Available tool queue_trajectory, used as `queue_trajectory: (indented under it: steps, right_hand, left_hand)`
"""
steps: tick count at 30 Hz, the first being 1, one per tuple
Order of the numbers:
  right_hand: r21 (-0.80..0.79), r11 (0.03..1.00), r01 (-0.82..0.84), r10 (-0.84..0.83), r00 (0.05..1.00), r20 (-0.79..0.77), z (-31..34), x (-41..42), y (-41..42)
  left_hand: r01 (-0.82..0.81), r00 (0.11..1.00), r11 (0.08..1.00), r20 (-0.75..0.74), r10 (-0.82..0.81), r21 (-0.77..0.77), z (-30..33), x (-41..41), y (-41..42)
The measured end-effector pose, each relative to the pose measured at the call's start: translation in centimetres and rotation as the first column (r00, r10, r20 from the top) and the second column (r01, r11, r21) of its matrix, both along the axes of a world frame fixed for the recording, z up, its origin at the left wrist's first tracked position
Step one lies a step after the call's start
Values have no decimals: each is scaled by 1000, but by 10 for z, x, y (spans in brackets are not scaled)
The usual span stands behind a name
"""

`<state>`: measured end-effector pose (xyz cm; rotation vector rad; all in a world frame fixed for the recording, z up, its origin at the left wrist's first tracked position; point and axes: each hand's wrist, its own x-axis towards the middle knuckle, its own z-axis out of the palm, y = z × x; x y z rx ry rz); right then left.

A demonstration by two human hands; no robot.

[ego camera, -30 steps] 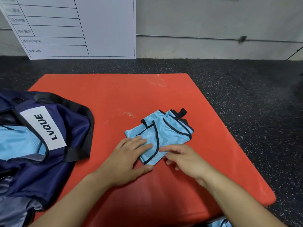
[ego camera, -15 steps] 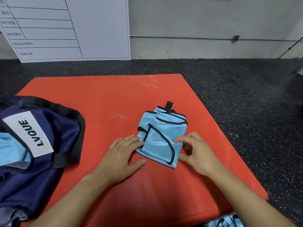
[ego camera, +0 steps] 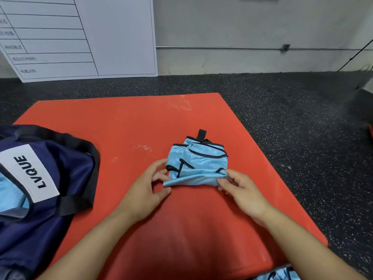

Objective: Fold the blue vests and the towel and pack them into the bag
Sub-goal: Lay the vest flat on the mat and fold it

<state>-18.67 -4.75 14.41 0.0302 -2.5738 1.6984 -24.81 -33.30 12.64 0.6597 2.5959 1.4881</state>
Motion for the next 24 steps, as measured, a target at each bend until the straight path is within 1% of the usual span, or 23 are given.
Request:
queue_trajectory:
  steps: [2, 4, 6, 11, 13, 15, 17, 18, 20, 22, 24]
  right_hand:
    - [-83, 996, 10, -7, 999, 39, 0, -1, 2]
    - [-187, 981, 45, -34, 998, 59, -1, -2, 1]
    - [-249, 966, 73, -59, 996, 64, 1, -2, -2]
    - [-264, 960, 88, -79, 996, 43, 10, -1, -15]
    - [-237, 968, 81, -70, 996, 56, 13, -2, -18]
    - [-208, 975, 78, -64, 995, 76, 14, -4, -19]
    - [-196, 976, 90, -71, 992, 101, 13, -5, -19]
    - [-195, 975, 106, -85, 990, 117, 12, -5, -19]
    - [-212, 965, 157, -126, 981, 151, 10, -6, -18]
    - [-252, 947, 201, -161, 972, 171, 9, -6, -17]
    - [-289, 932, 221, -177, 969, 172, 9, -7, -17]
  left_hand:
    - [-37, 998, 994, 56, 31, 104, -1, -2, 0]
    - [-45, 994, 977, 109, 23, 206, 0, -3, 0]
    - [-50, 990, 959, 137, 12, 278, 3, 1, 1]
    - [-122, 981, 922, 189, 55, 367, 6, 5, 1]
    - [-140, 975, 899, 216, 52, 416, 6, 5, -1]
    - [-122, 976, 887, 215, 26, 445, 6, 5, -2]
    - [-67, 984, 896, 178, -14, 439, 8, 7, -5]
    - [-34, 986, 912, 160, -35, 409, 9, 7, -7]
    - [38, 987, 949, 137, -85, 314, 10, 9, -10]
    - [95, 980, 971, 149, -129, 219, 11, 10, -11]
    - [91, 984, 984, 136, -113, 155, 9, 10, -8]
